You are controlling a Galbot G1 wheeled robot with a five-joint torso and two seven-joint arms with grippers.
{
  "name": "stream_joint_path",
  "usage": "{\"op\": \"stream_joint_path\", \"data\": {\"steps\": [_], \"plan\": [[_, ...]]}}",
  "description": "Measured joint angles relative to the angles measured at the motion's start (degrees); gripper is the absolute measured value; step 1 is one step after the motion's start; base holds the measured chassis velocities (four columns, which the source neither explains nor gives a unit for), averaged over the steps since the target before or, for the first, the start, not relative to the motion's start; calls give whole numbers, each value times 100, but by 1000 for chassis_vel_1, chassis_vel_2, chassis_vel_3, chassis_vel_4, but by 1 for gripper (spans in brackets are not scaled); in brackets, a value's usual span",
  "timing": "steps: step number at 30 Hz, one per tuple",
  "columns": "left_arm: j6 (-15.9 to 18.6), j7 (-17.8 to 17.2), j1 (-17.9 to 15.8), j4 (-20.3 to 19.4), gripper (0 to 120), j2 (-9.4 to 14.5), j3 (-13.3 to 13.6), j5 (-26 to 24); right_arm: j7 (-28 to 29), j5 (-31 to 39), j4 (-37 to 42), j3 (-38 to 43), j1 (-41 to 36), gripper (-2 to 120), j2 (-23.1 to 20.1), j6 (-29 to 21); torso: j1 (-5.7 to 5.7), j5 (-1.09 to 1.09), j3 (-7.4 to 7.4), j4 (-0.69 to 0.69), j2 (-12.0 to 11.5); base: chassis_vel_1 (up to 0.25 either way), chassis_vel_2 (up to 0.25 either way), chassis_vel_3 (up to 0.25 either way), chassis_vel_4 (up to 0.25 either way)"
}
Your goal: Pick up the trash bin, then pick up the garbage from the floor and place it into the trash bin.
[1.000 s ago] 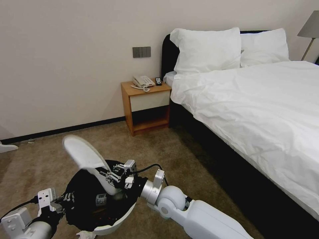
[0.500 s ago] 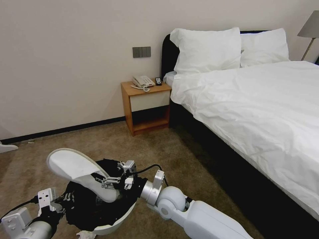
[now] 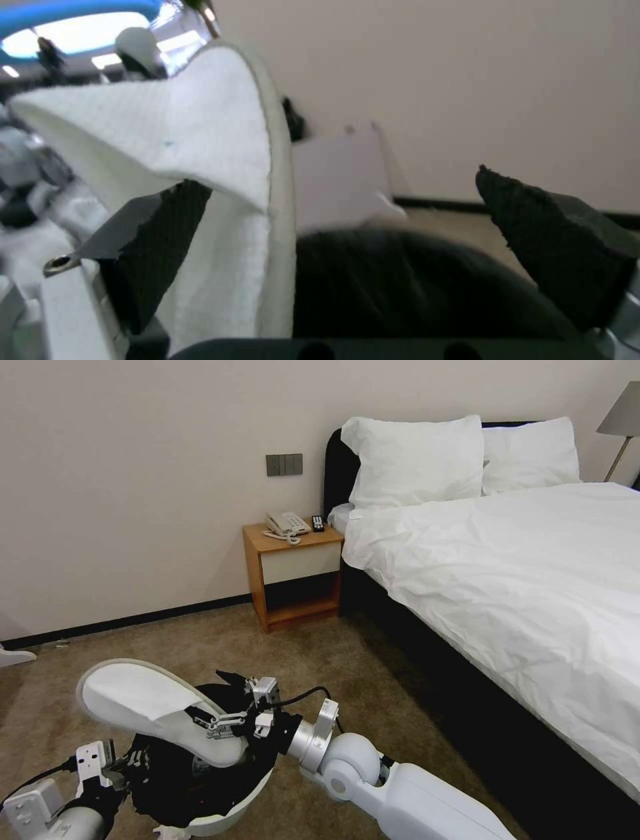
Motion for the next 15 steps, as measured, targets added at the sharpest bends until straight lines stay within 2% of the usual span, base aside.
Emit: {"op": "stream_joint_path", "data": {"steps": [5,7,8,10,15], "plan": [[4,-2,13,-18,4,8,-23,-9,180,-41,83,23,-16,100,-237,-398,0,0,0,0,0,0,0,0,0],[6,-2,9,-18,4,10,-24,-10,335,-46,224,97,-34,100,-369,-874,0,0,0,-1,0,0,0,0,0],[6,-2,9,-18,4,10,-24,-10,335,-46,224,97,-34,100,-369,-874,0,0,0,-1,0,0,0,0,0],[8,-1,-5,-13,4,19,-16,-4,420,18,435,150,-6,100,-517,-1467,0,0,0,-1,0,0,0,0,0],[18,-3,-15,-7,4,20,7,-1,483,3,525,151,65,100,-642,-1951,0,0,0,1,0,0,0,0,0]]}}
